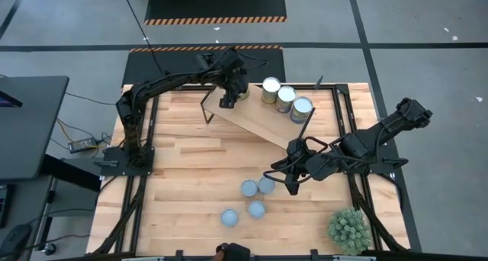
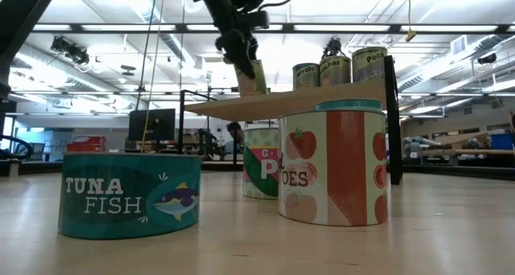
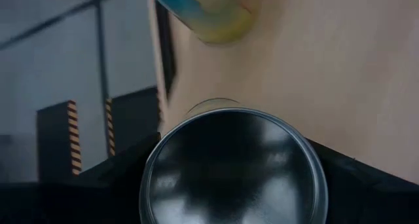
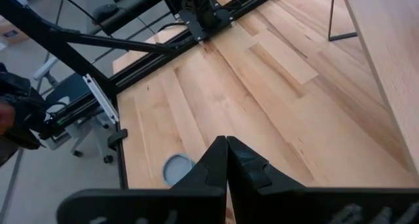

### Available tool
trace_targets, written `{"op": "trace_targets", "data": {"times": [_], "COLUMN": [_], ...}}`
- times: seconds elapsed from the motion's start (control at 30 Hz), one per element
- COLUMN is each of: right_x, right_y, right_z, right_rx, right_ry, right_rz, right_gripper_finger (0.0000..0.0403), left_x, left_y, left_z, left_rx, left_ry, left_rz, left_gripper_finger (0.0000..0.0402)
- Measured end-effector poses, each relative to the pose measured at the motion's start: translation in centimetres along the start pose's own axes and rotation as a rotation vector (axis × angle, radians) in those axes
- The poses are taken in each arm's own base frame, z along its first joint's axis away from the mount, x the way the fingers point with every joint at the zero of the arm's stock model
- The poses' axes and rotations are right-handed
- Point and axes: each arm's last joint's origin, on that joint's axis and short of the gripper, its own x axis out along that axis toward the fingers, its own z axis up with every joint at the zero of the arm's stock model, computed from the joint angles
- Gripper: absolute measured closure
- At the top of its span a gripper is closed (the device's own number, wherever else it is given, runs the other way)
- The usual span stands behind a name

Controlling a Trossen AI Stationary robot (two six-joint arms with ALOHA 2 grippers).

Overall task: Pick and place cans onto a shelf
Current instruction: Put the canned oranges on the shelf

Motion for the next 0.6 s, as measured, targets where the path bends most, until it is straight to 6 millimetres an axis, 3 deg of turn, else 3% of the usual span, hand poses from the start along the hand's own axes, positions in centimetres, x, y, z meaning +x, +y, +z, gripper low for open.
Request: {"op": "trace_targets", "data": {"times": [0.6], "right_x": [0.00], "right_y": [0.11], "right_z": [0.10], "right_rx": [-0.007], "right_ry": [-0.010], "right_rz": [0.010], "right_gripper_finger": [0.0394], "left_x": [0.52], "left_y": [-0.18], "left_z": [0.27], "left_rx": [0.018], "left_ry": [0.008], "left_rz": [0.010], "left_gripper_finger": [0.0088]}}
